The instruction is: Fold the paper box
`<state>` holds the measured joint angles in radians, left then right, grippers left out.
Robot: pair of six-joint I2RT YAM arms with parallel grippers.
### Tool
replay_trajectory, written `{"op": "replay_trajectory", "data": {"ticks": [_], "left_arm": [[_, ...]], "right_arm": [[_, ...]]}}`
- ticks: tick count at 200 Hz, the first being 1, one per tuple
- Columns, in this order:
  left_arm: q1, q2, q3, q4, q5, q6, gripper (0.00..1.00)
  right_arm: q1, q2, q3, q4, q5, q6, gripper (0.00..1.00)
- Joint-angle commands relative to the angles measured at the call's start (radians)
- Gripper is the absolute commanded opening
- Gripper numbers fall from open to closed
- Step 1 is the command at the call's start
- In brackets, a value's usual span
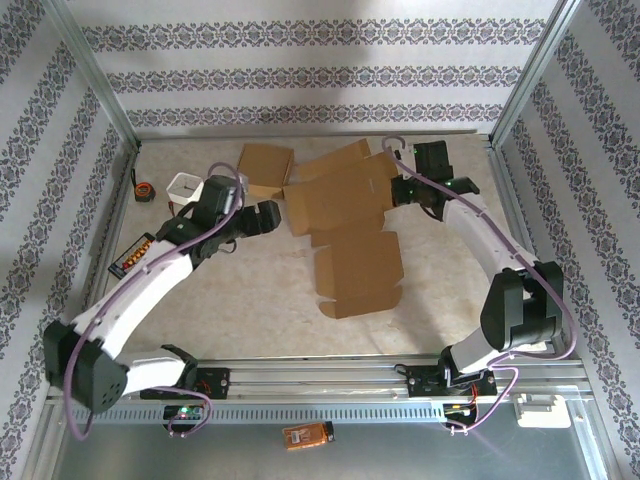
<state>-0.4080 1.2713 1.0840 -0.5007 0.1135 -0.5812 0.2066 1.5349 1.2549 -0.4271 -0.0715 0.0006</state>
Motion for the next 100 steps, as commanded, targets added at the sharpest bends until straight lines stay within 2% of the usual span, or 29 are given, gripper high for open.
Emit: {"op": "replay_trajectory", "data": {"ticks": [1, 22, 37, 59, 100], "left_arm": [[0.065, 0.061, -0.043, -0.012, 0.165, 0.044, 0.83], [0.139, 0.127, -0.146, 0.189, 0.294, 0.034, 0.83], [0.162, 0.217, -0.133, 0.254, 0.383, 0.100, 0.85], [0.169, 0.330, -0.082, 0.251, 0.363, 0.197, 0.89], [0.196, 0.465, -0.074, 0.348, 0.346, 0.181, 0.88]], "right_arm": [[0.036, -0.062, -0.046, 0.029, -0.046, -0.002, 0.00], [0.089, -0.092, -0.087, 0.049, -0.082, 0.030, 0.00], [0.129, -0.104, -0.104, 0.054, -0.066, 0.033, 0.00], [0.155, -0.111, -0.104, 0.043, -0.068, 0.032, 0.00], [0.180, -0.136, -0.083, 0.034, -0.082, 0.042, 0.00]]}}
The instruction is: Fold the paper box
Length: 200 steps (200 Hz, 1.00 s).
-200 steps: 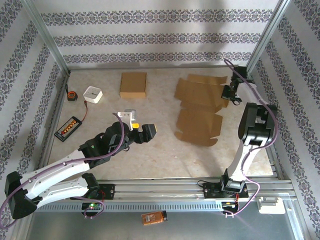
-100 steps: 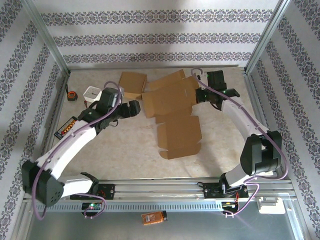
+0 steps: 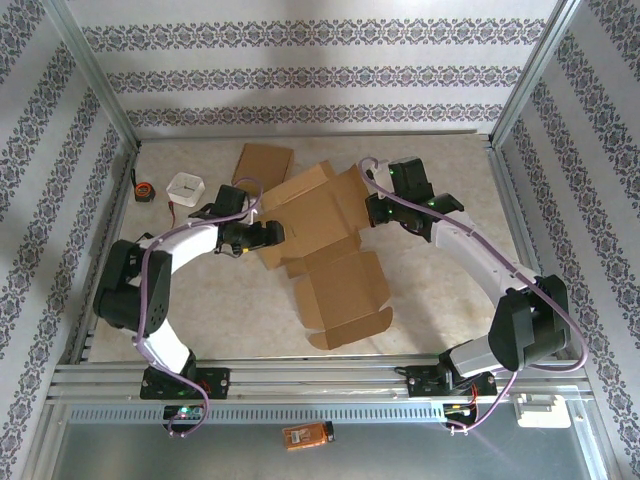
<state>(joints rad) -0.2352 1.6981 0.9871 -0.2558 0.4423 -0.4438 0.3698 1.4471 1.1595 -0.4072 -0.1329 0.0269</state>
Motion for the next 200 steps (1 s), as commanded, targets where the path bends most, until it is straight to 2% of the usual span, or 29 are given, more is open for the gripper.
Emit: {"op": "replay_trajectory", "data": {"ticks": [1, 23, 49, 67, 87, 116, 131, 149, 173, 184, 200], "left_arm": [[0.022, 0.039, 0.023, 0.107, 0.017, 0.043, 0.88], [0.028, 0.058, -0.013, 0.217, 0.073, 0.010, 0.76], [0.029, 0.051, -0.069, 0.381, 0.159, -0.031, 0.49], [0.029, 0.039, -0.075, 0.404, 0.182, -0.039, 0.34], [0.030, 0.001, -0.082, 0.408, 0.197, -0.030, 0.23], [0.029, -0.078, -0.068, 0.344, 0.178, 0.025, 0.07], [0.028, -0.123, -0.053, 0.313, 0.160, 0.065, 0.00], [0.028, -0.175, -0.051, 0.315, 0.162, 0.135, 0.00], [0.028, -0.241, -0.050, 0.319, 0.155, 0.241, 0.00], [0.027, -0.258, -0.036, 0.291, 0.148, 0.293, 0.00], [0.027, -0.280, -0.017, 0.240, 0.128, 0.361, 0.00]], "right_arm": [[0.018, -0.048, 0.013, 0.014, -0.020, 0.016, 0.00], [0.028, -0.051, 0.023, 0.015, -0.020, 0.021, 0.00], [0.035, -0.039, 0.025, 0.022, -0.024, 0.037, 0.00], [0.044, -0.034, 0.019, 0.026, -0.011, 0.043, 0.00], [0.046, -0.037, 0.003, 0.035, 0.011, 0.038, 0.01], [0.045, -0.071, -0.012, 0.042, 0.046, 0.030, 0.15], [0.044, -0.100, -0.014, 0.050, 0.059, 0.034, 0.29], [0.045, -0.143, -0.009, 0.057, 0.064, 0.025, 0.47], [0.043, -0.201, -0.009, 0.090, 0.088, -0.021, 0.66], [0.041, -0.229, -0.018, 0.120, 0.081, -0.073, 0.72], [0.038, -0.252, -0.038, 0.182, 0.008, -0.205, 0.79]]}}
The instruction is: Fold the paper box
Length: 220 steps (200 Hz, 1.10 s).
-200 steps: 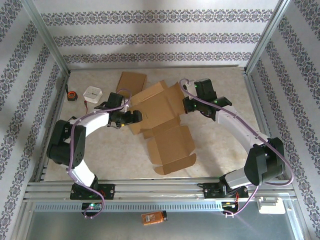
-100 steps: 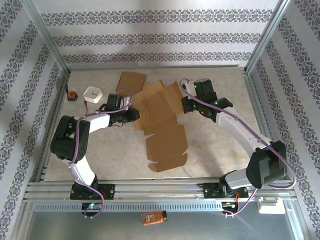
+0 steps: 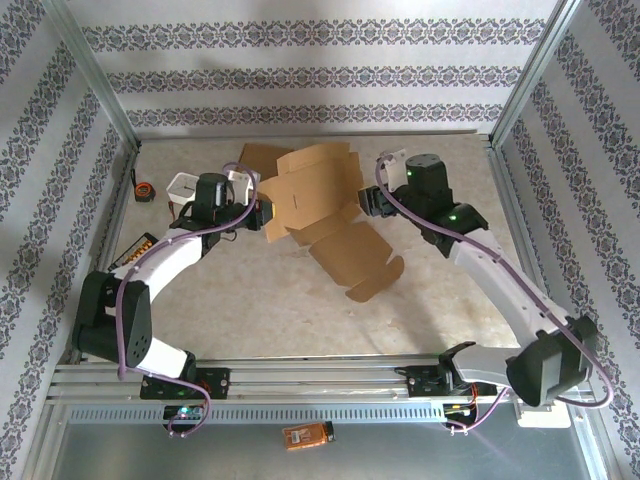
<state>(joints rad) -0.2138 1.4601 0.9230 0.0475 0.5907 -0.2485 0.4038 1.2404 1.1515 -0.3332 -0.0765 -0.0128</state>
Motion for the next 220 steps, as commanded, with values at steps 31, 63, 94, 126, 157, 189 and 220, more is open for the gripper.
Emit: {"op": "replay_trajectory", "data": {"ticks": [31, 63, 94, 126, 157, 189, 220], "left_arm": [[0.002, -0.112, 0.017, -0.084, -0.041, 0.286, 0.00], [-0.001, -0.177, -0.032, -0.085, -0.094, 0.411, 0.00], [-0.010, -0.188, -0.053, -0.055, -0.065, 0.457, 0.00], [-0.030, -0.196, -0.059, -0.047, -0.063, 0.512, 0.00], [-0.035, -0.205, -0.063, -0.034, -0.070, 0.530, 0.00], [-0.039, -0.206, -0.060, -0.048, -0.079, 0.553, 0.00], [-0.041, -0.206, -0.060, -0.041, -0.087, 0.558, 0.00]], "right_arm": [[0.009, -0.023, -0.014, 0.190, -0.159, -0.484, 0.83], [0.027, 0.041, 0.031, 0.174, -0.281, -0.808, 0.76], [0.028, 0.134, 0.102, 0.175, -0.351, -1.011, 0.73], [0.006, 0.262, 0.216, 0.169, -0.371, -1.123, 0.75], [-0.027, 0.364, 0.330, 0.043, -0.489, -1.166, 0.52], [-0.059, 0.448, 0.427, -0.058, -0.542, -1.187, 0.49], [-0.072, 0.526, 0.527, -0.211, -0.636, -1.213, 0.45]]}}
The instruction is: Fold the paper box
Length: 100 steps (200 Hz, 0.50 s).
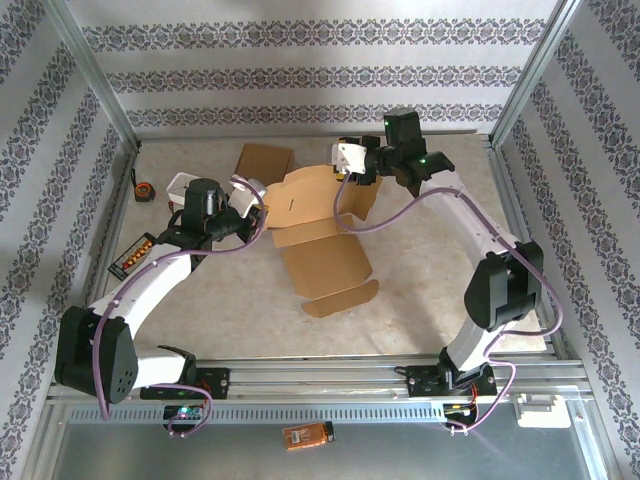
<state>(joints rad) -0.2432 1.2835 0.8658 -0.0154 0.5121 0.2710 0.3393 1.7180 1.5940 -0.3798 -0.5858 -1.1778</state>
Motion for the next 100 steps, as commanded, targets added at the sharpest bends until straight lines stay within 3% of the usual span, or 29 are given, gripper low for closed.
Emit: {"op": "replay_trajectory", "data": {"ticks": [1, 24, 38, 46, 64, 73, 85, 100], "left_arm": [[-0.013, -0.030, -0.003, 0.023, -0.008, 0.039, 0.00], [-0.016, -0.025, 0.002, 0.020, -0.003, 0.042, 0.00], [-0.016, -0.021, 0.006, 0.016, -0.006, 0.044, 0.00], [-0.016, -0.022, 0.006, 0.018, -0.010, 0.043, 0.00], [-0.017, -0.021, 0.016, 0.012, -0.055, -0.012, 0.00], [-0.017, -0.034, 0.034, 0.000, -0.099, -0.097, 0.21], [-0.017, -0.073, 0.041, 0.008, -0.154, -0.273, 0.59], [-0.016, -0.155, 0.031, -0.005, -0.252, -0.561, 0.84]], "right_arm": [[-0.008, 0.052, 0.089, -0.172, -0.127, -0.051, 0.44], [-0.001, 0.116, 0.180, -0.301, -0.109, -0.106, 0.38], [0.009, 0.126, 0.181, -0.286, -0.096, -0.103, 0.20], [0.015, 0.123, 0.178, -0.270, -0.087, -0.097, 0.00], [0.042, 0.098, 0.163, -0.243, -0.015, -0.085, 0.00], [0.067, 0.073, 0.132, -0.204, 0.074, -0.078, 0.00], [0.106, 0.020, 0.043, -0.069, 0.233, -0.040, 0.00], [0.156, -0.059, -0.114, 0.164, 0.405, -0.028, 0.00]]}}
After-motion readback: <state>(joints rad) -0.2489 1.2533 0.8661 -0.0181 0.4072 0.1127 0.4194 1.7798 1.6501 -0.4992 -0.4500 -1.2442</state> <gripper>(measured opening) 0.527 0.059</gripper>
